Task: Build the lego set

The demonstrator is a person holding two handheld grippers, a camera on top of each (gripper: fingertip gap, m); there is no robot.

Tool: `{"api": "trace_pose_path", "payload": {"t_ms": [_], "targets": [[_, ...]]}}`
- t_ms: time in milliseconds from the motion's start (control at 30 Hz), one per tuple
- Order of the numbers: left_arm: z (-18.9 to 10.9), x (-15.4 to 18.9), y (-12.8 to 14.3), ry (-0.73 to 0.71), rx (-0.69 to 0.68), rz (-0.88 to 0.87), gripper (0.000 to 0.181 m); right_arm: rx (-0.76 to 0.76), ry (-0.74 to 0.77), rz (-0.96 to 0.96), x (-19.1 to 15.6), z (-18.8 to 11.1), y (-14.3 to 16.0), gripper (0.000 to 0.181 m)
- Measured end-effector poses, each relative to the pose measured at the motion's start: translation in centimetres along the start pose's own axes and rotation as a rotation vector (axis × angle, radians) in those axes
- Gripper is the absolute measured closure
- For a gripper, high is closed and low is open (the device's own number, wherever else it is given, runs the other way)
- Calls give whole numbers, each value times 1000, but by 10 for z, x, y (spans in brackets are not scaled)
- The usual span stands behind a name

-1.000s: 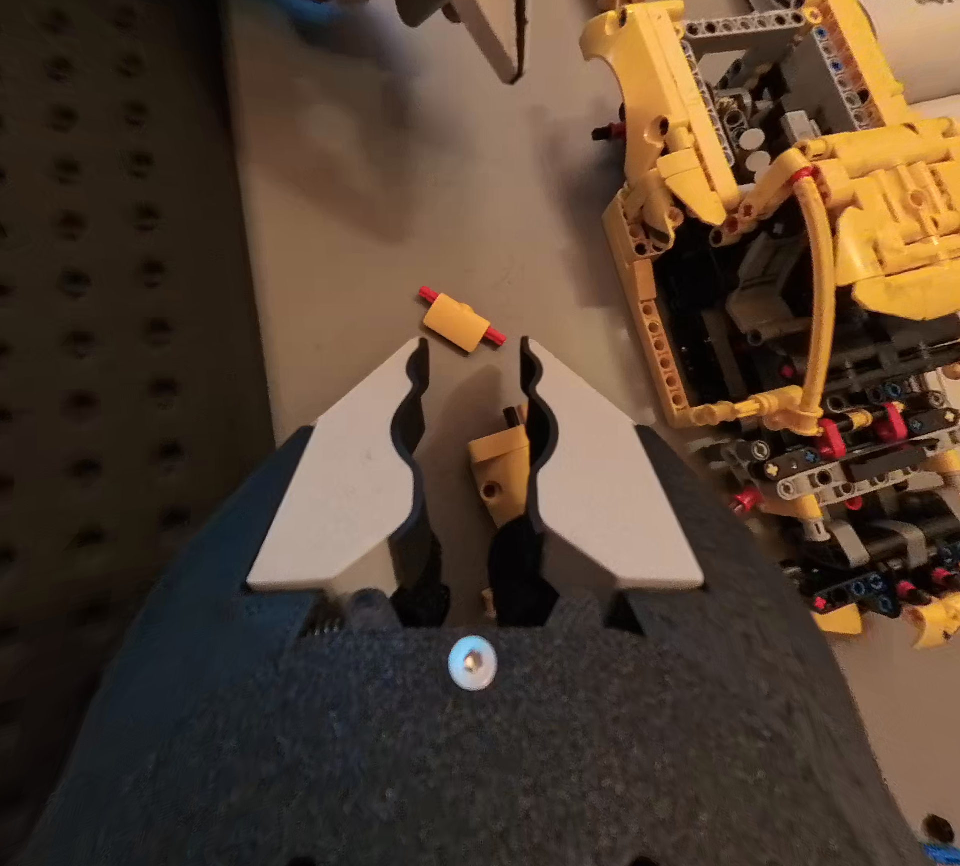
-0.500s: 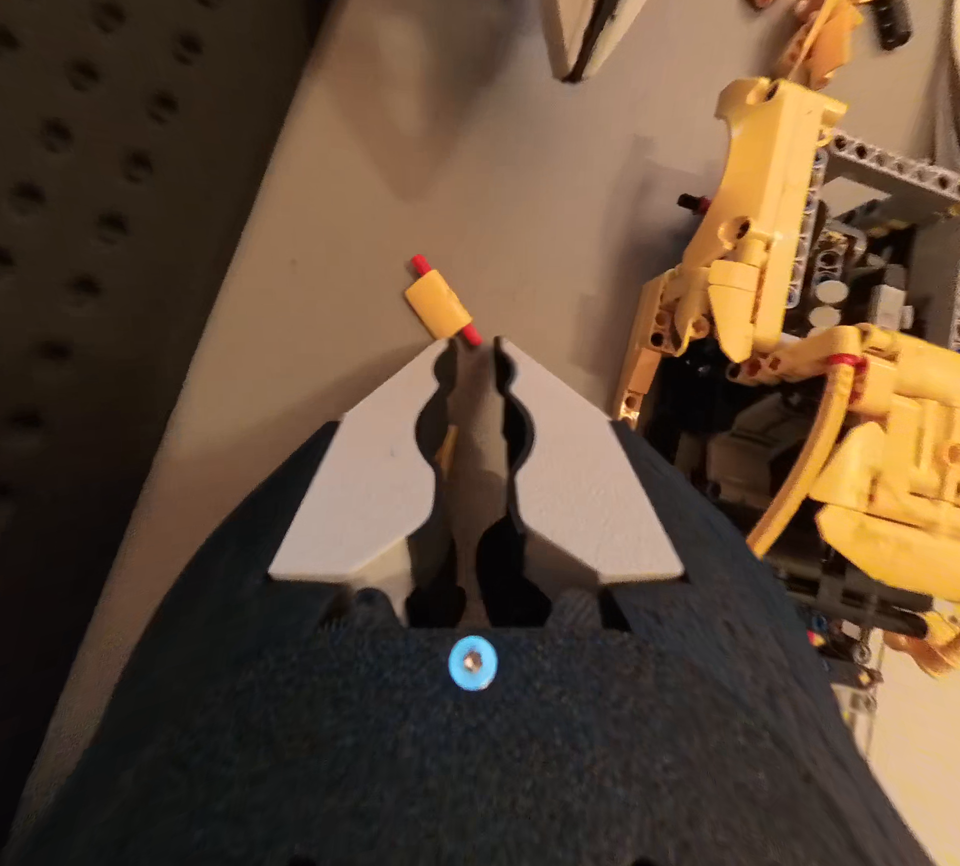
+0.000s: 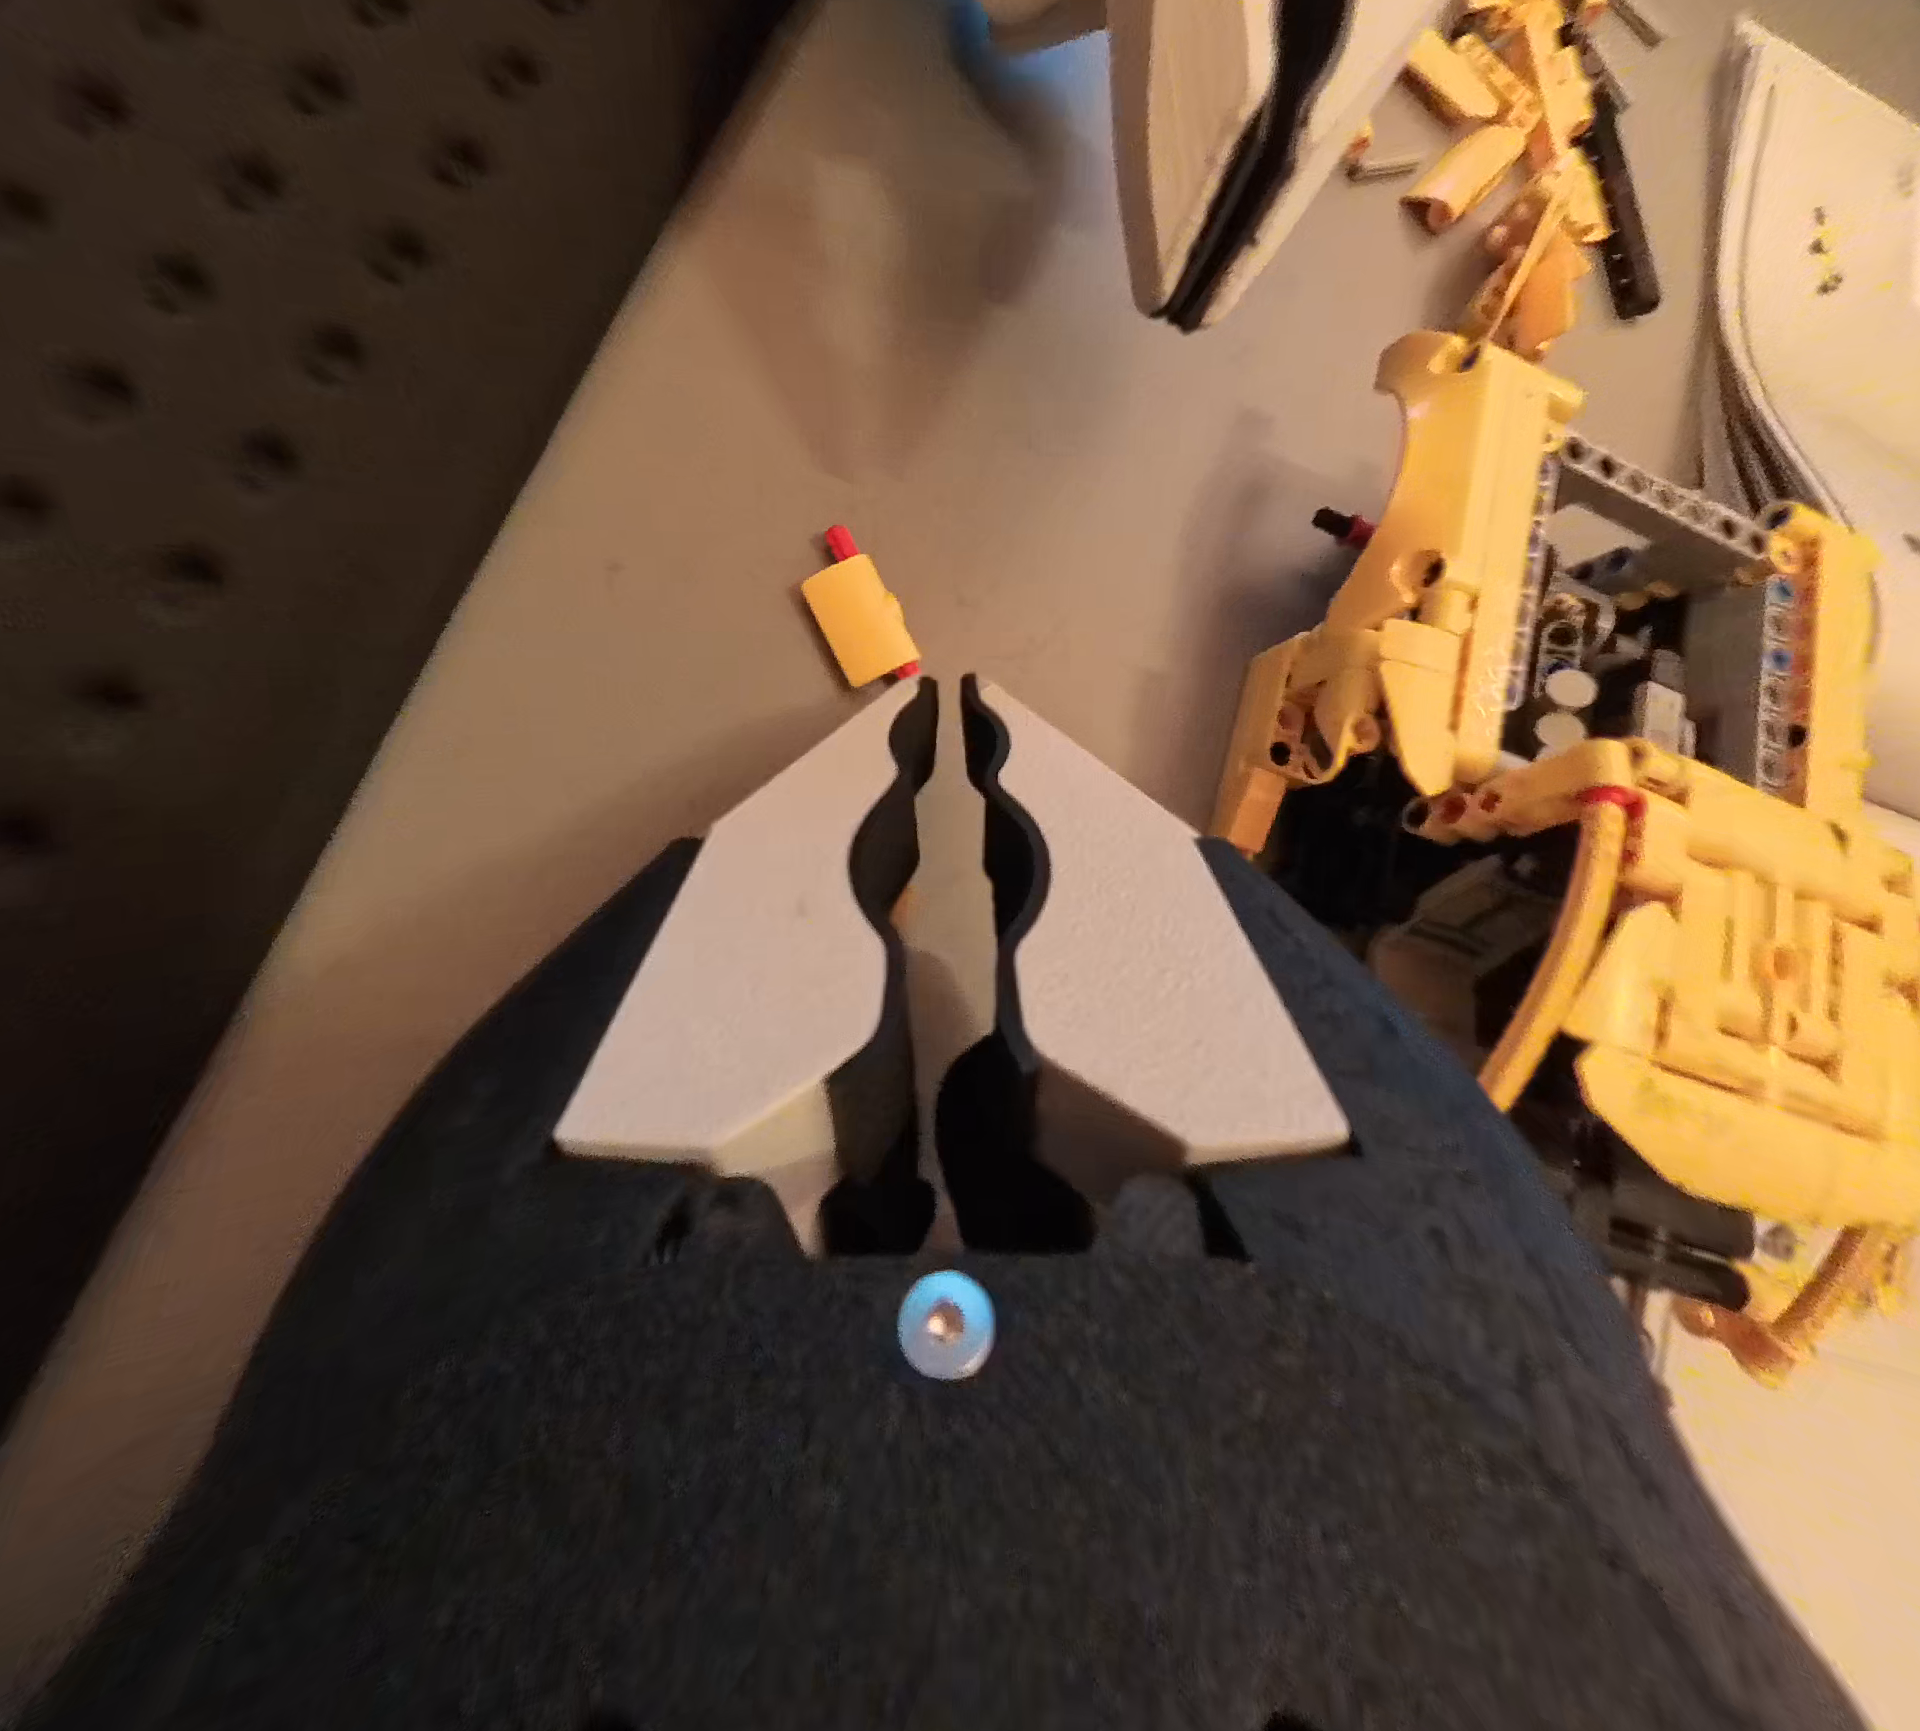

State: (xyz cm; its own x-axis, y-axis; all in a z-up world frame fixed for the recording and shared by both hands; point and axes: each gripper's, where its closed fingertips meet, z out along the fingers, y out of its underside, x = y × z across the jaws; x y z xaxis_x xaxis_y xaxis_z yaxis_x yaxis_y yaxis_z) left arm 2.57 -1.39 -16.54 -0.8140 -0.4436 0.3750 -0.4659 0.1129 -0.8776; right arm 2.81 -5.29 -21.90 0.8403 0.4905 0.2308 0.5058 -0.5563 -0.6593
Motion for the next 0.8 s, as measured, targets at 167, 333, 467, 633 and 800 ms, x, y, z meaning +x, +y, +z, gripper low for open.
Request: {"api": "trace_pose_path", "payload": {"t_ms": [167,333,467,633,800], "targets": [[0,2,1,15,-2,0,176,-79,-93,-3,-2,6,8,173],[0,4,0,36,1,-8,176,-74,-160,16,-10,9,5,168],[1,5,2,37,-9,-3,176,-81,-182,13,-14,12,2,174],[-1,1,1,23,-5,-12,177,-68,-187,54,-11,11,0,177],[-7,0,-5,21,27,-2,174,237,-272,376,8,-29,-40,178]]}}
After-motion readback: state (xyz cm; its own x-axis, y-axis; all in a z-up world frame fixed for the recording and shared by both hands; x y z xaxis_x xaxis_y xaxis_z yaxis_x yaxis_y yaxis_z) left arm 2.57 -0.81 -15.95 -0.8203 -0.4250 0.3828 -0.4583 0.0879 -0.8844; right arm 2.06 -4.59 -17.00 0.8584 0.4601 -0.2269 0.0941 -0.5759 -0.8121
